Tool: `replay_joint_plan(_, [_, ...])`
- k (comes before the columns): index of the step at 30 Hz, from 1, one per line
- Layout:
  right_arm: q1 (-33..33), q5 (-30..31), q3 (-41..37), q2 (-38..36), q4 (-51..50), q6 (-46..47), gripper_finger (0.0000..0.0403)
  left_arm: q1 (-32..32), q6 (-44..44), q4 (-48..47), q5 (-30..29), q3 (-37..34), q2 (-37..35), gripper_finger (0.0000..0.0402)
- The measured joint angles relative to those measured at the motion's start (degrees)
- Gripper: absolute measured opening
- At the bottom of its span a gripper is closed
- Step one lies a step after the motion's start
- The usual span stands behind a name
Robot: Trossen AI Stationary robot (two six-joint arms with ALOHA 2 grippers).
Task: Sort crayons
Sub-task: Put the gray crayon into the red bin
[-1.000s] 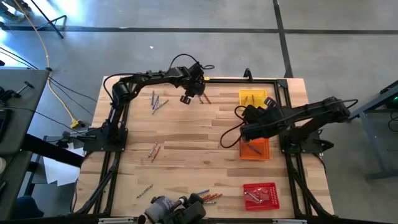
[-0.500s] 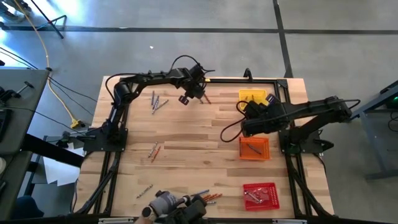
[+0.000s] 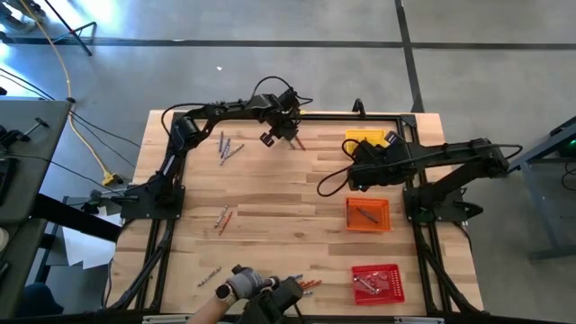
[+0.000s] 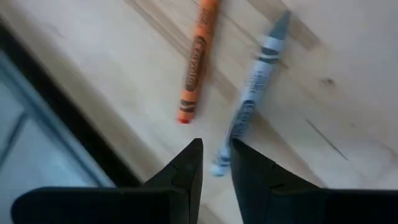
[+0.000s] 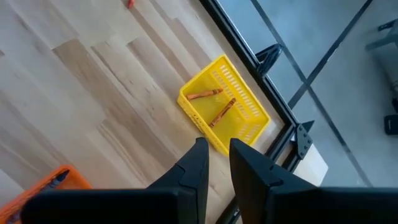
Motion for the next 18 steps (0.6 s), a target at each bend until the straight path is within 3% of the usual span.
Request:
replay_joint_plan(8, [-2.44, -1.15, 0.0, 0.02, -0.02, -1.93, 0.0058, 0.07, -0.81, -19.69, -2.86, 18.32, 12.04, 0.0069])
replay_joint_plan(13, [-3.53, -1.51, 0.0, 0.02, -0.02, -3.58, 0.0058, 0.2, -2.54, -22.27, -0.48, 22.22, 13.0, 0.0061])
replay_joint_plan(18, [-4.06, -1.5, 0.0, 0.02, 0.0, -4.92, 0.0058, 0.25, -6.24, -24.89, 0.26, 23.11, 13.17, 0.0018])
